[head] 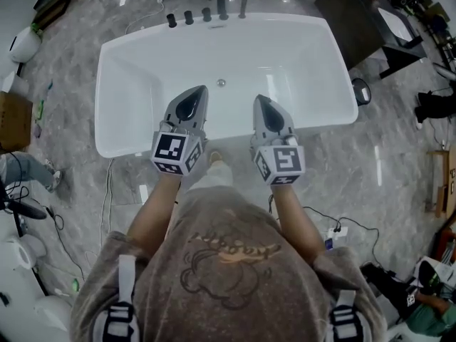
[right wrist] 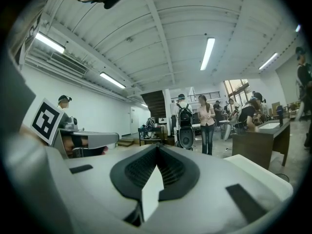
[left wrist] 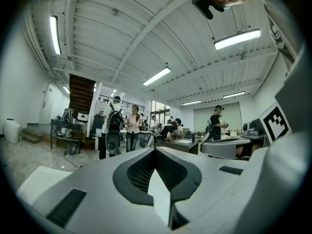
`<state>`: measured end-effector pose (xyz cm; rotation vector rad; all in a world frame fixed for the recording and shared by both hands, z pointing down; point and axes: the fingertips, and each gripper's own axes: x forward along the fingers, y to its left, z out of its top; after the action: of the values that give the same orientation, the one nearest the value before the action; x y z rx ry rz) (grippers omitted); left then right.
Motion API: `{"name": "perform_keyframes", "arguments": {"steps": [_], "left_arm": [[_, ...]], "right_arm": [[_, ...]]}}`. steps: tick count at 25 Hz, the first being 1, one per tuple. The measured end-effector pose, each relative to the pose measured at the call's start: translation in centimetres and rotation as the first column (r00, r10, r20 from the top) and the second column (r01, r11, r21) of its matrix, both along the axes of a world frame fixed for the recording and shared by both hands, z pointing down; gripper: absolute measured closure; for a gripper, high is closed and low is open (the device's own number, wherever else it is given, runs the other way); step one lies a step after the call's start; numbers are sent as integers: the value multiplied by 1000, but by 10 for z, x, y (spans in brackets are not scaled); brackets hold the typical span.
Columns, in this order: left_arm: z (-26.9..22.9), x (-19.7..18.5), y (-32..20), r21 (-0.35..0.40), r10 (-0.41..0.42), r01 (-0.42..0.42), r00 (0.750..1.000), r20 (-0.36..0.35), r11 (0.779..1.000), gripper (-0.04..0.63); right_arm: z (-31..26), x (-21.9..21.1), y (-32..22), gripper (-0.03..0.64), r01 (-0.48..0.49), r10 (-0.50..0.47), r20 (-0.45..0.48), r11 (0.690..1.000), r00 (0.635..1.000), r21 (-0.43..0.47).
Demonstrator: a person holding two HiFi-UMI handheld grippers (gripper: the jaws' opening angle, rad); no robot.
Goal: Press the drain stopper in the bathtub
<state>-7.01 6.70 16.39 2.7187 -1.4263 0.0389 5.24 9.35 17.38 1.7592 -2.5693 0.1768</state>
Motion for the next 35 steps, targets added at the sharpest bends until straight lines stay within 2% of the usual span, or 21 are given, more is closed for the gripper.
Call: {"name": "perform_keyframes", "arguments": {"steps": [9, 23, 31, 35], "left_arm": [[3, 1, -95, -11, 61, -61, 998, 16, 998, 594], [12, 20, -180, -29, 86, -86, 996, -4, 996, 594], [23, 31, -218, 11, 68, -68, 998, -9, 998, 594], [38, 32, -238, -7, 65, -65, 998, -8, 998, 594]], "right_arm": [[3, -5, -97, 617, -32, 32, 1, 999, 999, -13], [14, 10, -176, 617, -77, 77, -8, 997, 997, -27], [28, 15, -215, 617, -37, 37, -16, 999, 999, -21], [41, 12, -239, 617, -16, 16, -26, 1000, 1000, -21]]}}
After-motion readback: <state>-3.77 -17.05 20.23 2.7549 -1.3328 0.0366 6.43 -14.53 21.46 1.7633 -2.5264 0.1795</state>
